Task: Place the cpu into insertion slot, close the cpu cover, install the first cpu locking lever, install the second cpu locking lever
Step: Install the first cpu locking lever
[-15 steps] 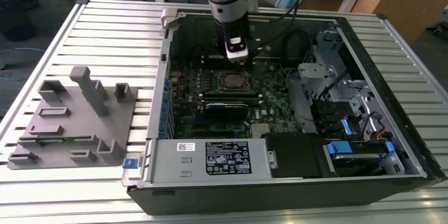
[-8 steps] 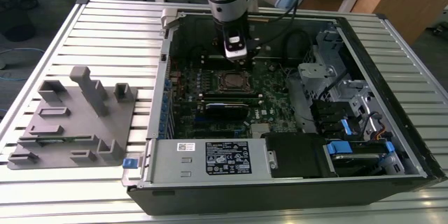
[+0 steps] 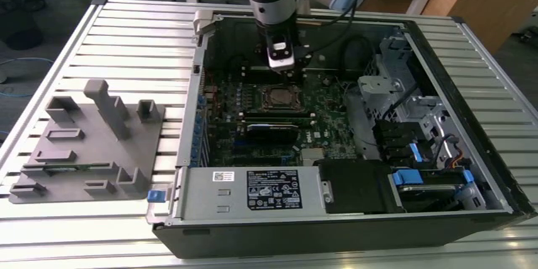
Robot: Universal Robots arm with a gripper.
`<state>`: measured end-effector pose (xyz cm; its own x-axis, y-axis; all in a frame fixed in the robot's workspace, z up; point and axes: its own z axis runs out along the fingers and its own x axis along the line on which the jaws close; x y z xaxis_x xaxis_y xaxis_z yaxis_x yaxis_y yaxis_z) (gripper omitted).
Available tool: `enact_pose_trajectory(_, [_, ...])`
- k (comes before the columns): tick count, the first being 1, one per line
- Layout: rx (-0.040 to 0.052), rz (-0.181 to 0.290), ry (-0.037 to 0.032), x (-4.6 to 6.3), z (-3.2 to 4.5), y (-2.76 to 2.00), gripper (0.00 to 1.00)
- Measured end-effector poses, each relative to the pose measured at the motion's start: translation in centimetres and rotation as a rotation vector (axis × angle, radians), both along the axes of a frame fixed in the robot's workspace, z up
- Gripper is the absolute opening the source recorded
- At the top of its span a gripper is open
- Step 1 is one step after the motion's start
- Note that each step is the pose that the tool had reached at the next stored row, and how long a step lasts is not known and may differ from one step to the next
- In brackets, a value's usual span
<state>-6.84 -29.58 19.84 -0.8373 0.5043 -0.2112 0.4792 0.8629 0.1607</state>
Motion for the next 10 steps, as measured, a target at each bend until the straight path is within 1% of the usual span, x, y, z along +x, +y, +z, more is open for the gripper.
enact_pose_trajectory(5, [0.0,-0.013,-0.0014,-0.29,-0.01,0.15,0.11])
enact_pose_trajectory(10, [-0.0007,-0.018,-0.0017,-0.29,-0.01,0.15,0.11])
